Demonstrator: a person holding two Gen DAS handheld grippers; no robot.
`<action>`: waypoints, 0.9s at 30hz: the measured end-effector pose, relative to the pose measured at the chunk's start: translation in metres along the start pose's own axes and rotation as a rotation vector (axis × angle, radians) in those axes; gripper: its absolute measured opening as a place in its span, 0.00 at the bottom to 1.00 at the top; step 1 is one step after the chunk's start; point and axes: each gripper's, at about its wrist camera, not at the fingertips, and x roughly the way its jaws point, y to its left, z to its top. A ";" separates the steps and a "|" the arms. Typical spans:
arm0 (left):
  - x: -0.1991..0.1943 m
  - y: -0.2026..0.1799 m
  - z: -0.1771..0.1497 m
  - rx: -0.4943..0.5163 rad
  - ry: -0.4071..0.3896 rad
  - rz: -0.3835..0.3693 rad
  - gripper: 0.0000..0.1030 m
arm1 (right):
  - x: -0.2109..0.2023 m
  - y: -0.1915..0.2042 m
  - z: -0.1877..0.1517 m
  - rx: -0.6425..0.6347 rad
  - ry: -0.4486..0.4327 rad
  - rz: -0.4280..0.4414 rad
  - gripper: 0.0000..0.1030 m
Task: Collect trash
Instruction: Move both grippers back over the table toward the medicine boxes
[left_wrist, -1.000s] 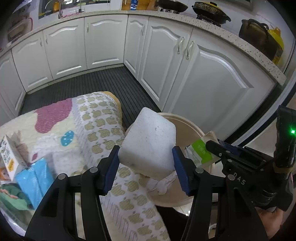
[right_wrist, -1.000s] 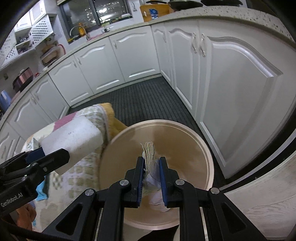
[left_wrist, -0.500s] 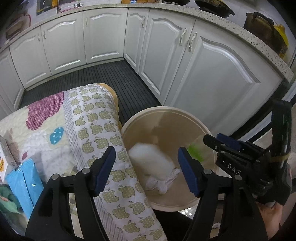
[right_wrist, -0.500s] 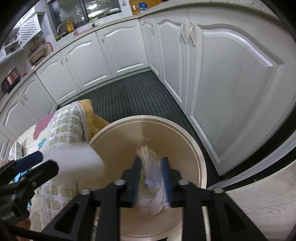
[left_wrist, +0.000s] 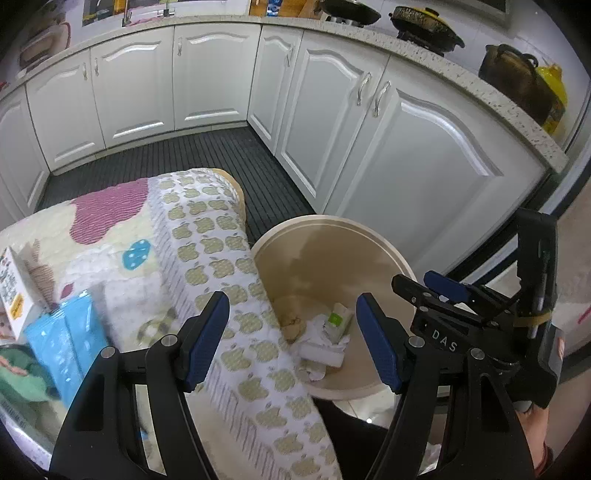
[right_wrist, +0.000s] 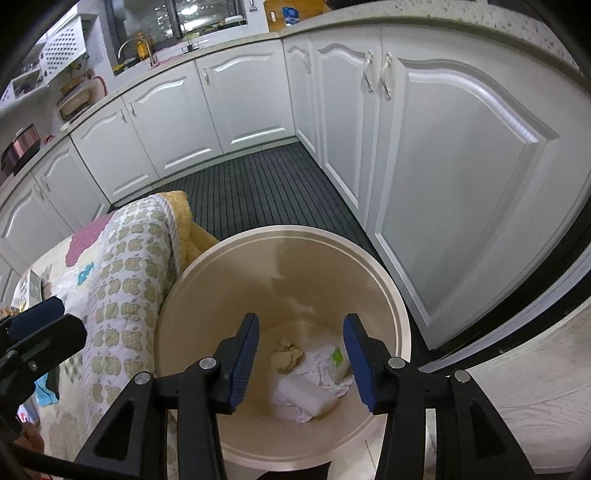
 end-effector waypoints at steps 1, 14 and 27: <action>-0.004 0.001 -0.002 0.002 -0.008 0.007 0.68 | -0.003 0.002 -0.001 -0.001 -0.004 0.003 0.44; -0.055 0.028 -0.031 0.009 -0.073 0.056 0.68 | -0.036 0.037 -0.017 -0.047 -0.039 0.005 0.50; -0.101 0.068 -0.063 -0.001 -0.112 0.128 0.68 | -0.063 0.086 -0.030 -0.143 -0.068 0.035 0.62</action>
